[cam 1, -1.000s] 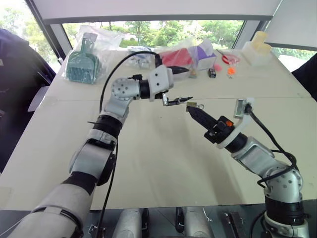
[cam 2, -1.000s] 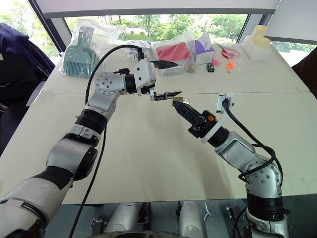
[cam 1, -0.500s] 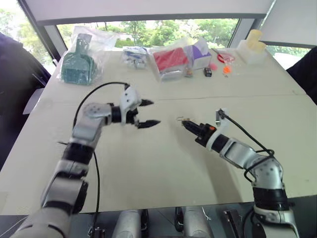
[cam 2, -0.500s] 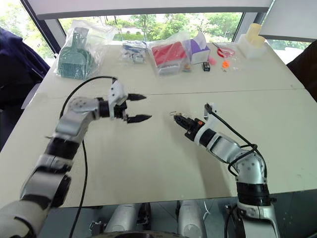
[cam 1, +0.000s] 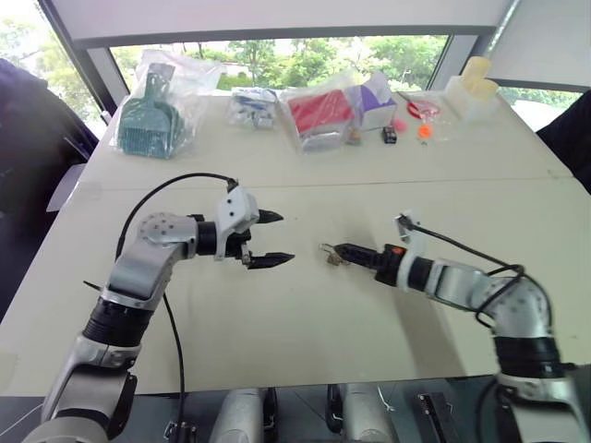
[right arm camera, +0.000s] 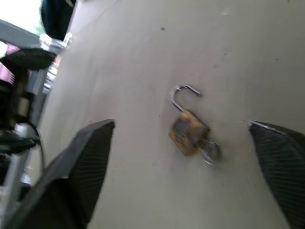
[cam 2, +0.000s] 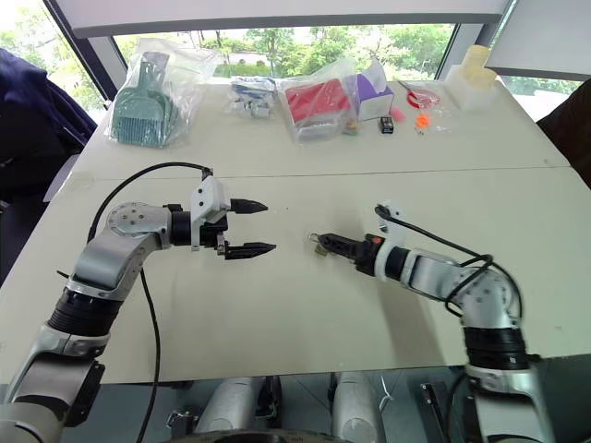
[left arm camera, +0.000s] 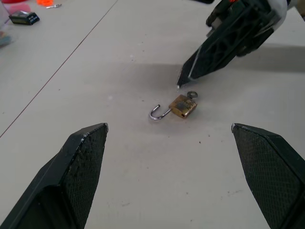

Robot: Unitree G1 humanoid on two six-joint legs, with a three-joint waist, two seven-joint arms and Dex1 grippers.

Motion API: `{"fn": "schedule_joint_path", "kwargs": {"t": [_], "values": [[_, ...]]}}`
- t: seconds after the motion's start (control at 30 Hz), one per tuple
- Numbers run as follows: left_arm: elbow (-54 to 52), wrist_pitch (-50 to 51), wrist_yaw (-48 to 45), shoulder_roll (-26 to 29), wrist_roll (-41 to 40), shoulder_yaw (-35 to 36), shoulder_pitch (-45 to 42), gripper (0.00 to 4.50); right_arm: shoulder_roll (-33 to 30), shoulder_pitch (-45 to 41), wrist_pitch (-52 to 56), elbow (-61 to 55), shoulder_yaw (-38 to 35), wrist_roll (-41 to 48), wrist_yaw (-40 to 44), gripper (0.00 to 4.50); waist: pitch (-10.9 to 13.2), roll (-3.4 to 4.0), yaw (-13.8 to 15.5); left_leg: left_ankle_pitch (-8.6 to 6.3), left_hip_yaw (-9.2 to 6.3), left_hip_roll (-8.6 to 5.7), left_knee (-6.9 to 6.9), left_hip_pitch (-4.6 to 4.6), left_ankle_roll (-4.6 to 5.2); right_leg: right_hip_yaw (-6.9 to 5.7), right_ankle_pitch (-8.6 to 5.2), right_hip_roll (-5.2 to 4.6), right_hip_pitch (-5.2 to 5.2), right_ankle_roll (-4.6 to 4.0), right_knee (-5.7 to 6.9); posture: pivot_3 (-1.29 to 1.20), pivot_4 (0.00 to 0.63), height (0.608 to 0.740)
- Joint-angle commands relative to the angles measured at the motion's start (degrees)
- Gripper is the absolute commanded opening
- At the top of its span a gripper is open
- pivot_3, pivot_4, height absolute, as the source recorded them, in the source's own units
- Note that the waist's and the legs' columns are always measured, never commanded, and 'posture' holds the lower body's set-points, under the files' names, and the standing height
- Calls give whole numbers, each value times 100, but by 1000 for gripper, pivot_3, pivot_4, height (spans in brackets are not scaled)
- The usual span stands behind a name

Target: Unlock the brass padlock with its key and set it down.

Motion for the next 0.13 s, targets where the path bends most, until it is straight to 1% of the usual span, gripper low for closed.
{"fn": "schedule_joint_path", "kwargs": {"t": [0.03,0.13], "values": [[-167,83,-63,73,-212,110,17,4324,-782,322,-53,-816,-153,-682,457,4479,0,0,27,0,1,0,0,0,0,1,-5,-1,-1,-8,-9,0,150,735],[-251,310,-71,76,-406,168,80,4324,-1293,821,-339,-1323,-634,-957,903,4479,0,0,52,0,1,2,-1,1,0,1,-6,0,-1,-10,-23,0,150,735]]}}
